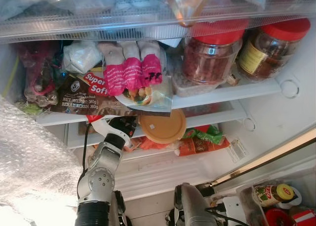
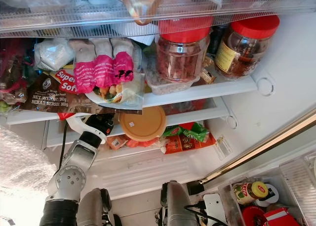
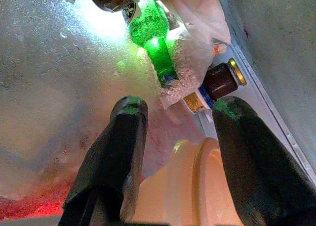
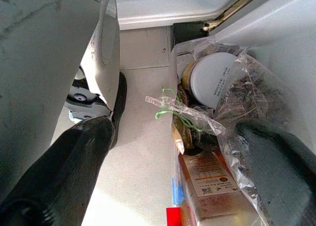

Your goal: Restocking fridge

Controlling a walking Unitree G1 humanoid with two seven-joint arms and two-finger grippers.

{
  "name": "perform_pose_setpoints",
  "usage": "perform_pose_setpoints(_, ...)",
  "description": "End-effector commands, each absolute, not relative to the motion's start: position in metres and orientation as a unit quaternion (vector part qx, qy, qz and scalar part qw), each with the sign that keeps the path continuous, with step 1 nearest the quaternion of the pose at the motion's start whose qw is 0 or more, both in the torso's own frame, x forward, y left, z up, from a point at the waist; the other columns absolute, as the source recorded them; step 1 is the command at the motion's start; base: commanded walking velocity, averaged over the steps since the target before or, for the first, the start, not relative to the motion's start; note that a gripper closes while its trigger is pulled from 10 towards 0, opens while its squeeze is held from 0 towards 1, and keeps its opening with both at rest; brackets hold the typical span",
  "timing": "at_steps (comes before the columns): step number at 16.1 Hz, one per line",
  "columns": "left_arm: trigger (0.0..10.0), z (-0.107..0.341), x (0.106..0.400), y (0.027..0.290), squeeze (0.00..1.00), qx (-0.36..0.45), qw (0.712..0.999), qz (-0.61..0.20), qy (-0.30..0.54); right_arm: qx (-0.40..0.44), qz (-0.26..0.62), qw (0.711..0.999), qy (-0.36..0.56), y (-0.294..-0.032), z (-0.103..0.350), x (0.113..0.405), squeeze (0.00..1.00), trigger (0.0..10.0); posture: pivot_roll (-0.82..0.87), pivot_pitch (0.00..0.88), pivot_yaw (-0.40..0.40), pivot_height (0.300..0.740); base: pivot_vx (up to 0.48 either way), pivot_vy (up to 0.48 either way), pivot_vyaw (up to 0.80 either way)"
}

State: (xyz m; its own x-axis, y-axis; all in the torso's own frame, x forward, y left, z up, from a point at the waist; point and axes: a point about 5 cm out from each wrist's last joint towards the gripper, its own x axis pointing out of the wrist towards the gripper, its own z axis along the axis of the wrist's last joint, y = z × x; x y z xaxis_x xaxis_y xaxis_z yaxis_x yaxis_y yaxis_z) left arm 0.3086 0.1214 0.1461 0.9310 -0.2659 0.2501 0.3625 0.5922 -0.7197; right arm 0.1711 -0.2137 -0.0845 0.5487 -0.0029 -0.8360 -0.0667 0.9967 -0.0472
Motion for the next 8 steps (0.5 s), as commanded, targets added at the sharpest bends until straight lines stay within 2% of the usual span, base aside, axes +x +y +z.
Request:
perform_pose_setpoints(1,10.0,0.1610,0.3037,0.1175,0.00,-0.408,0.887,-0.198,-0.090,-0.034,0.019,0.872,0.488,-0.2134,-0.0887,0.1617,0.00,10.0,-0.10,0.182,-0.043,0.618,0.000,0.000,0.00)
perform_pose_setpoints(4,10.0,0.1614,0.3038,0.1176,0.00,-0.408,0.887,-0.198,-0.091,-0.034,0.019,0.872,0.488,-0.2131,-0.0888,0.1617,0.00,10.0,-0.10,0.182,-0.042,0.618,0.000,0.000,0.00)
perform_pose_setpoints(8,10.0,0.1622,0.3041,0.1167,0.00,-0.406,0.887,-0.200,-0.091,-0.033,0.019,0.872,0.488,-0.2130,-0.0889,0.1615,0.00,10.0,-0.10,0.183,-0.041,0.618,-0.242,0.000,0.00)
